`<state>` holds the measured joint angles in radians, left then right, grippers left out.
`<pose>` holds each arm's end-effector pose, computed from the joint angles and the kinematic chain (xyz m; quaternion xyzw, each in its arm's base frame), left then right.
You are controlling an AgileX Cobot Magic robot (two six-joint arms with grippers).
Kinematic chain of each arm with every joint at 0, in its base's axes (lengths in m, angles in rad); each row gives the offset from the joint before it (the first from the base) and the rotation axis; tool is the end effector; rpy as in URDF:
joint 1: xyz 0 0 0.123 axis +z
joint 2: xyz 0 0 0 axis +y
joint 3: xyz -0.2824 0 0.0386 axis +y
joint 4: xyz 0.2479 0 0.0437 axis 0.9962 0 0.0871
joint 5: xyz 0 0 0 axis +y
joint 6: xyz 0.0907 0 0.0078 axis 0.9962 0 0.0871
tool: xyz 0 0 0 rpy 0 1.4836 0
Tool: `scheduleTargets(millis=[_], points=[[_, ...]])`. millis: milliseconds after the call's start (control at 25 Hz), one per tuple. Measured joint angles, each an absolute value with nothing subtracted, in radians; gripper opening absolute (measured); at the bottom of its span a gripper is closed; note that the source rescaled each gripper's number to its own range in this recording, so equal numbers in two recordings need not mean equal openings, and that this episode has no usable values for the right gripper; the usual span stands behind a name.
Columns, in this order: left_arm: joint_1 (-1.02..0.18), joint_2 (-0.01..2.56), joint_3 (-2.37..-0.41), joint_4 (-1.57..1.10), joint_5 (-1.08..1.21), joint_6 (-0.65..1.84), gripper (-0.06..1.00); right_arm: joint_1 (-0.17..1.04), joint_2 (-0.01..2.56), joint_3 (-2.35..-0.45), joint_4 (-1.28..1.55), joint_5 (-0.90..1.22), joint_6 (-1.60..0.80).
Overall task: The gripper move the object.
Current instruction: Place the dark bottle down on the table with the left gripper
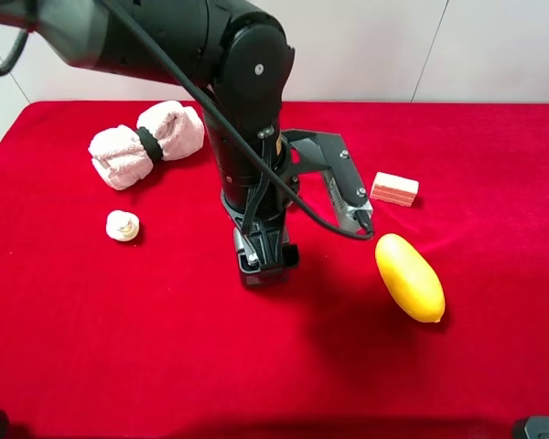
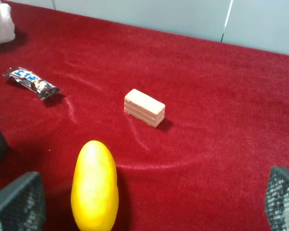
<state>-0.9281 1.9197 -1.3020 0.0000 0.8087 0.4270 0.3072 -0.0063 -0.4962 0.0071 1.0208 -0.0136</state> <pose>0.2283 -0.3050 0.1786 0.6227 0.7739 -0.0286 0.1119 -0.0038 -0.0006 0.2794 -0.1345 0.8312 0.0824 0.5332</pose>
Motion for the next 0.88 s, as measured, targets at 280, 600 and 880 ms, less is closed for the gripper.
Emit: scheduleTargets(millis=[280,600,880], points=[[-0.928,1.818,-1.302,0.000,0.837,0.392,1.00,0.307,-0.006,-0.496,0.007,1.021,-0.014],[-0.928,1.685,-1.302,0.021,0.964,0.268,1.00,0.307,-0.006,-0.496,0.007,1.021,-0.014],[-0.928,1.539,-1.302,0.029,1.046,0.156,1.00,0.307,-0.006,-0.496,0.007,1.021,-0.014]])
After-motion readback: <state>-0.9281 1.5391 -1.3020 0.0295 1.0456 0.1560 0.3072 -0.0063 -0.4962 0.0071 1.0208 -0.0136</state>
